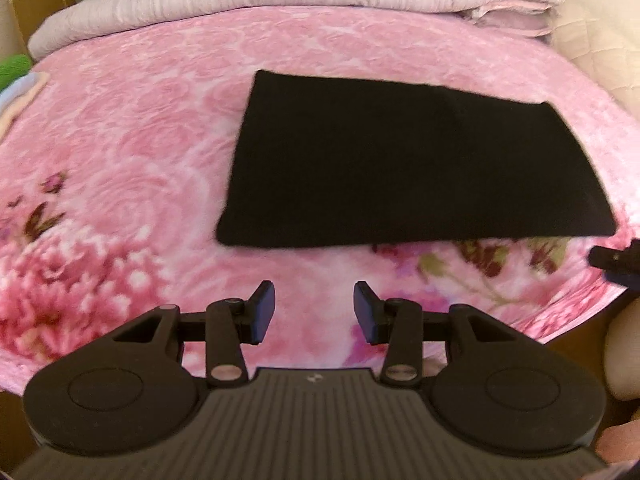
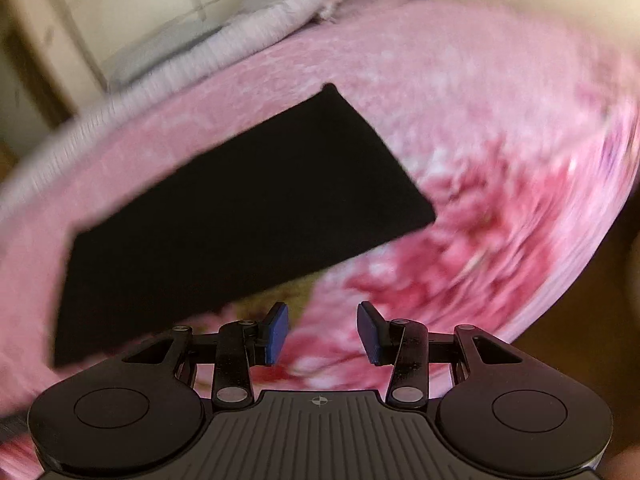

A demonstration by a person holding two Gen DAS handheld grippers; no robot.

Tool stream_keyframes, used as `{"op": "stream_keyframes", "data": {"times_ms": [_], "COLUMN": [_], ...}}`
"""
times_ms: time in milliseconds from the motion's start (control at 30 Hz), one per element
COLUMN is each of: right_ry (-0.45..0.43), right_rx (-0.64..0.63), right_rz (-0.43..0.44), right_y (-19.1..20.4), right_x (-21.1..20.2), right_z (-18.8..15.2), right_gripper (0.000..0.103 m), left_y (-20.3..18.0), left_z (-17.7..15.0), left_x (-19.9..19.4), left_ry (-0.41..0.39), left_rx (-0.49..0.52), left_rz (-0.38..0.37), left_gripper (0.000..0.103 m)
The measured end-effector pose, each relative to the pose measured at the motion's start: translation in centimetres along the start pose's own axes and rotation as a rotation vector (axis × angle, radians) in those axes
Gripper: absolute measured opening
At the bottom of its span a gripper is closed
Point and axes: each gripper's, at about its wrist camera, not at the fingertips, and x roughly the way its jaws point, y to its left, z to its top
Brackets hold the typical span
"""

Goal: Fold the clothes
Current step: 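Move both grippers to the skirt's edge and close them on it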

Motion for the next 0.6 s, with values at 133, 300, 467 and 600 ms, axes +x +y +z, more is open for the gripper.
{"op": "stream_keyframes", "data": {"times_ms": [133,300,467,600], "right_ry": [0.007,-0.024,-0.07,-0.101], "right_rx": [0.395,0.663,0.735,0.745], "right_rz": [0.235,0.308,0.287,0.292], "right_y": [-5.0,-8.3,-9.3,-9.4], "right_x": [1.3,2.7,3.6,4.3], "right_z": [0.2,0.1,1.1,1.7], "right_gripper": [0.042,0.042,0.042,0.042], "left_y": [-0.4,-1.8,-3.7,-4.9], "left_z": [0.4,1.9,3.7,4.8], "left_x": [0.0,1.1,3.3,5.4], "left_ry": [-0.054,-0.1,-0.126,-0.126], "left_rx": [0.022,0.048,0.086,0.153], "left_rz": [-0.101,-0.217,-0.305,-0.327], "left_gripper": [0.038,0.027,0.021,0.014]}}
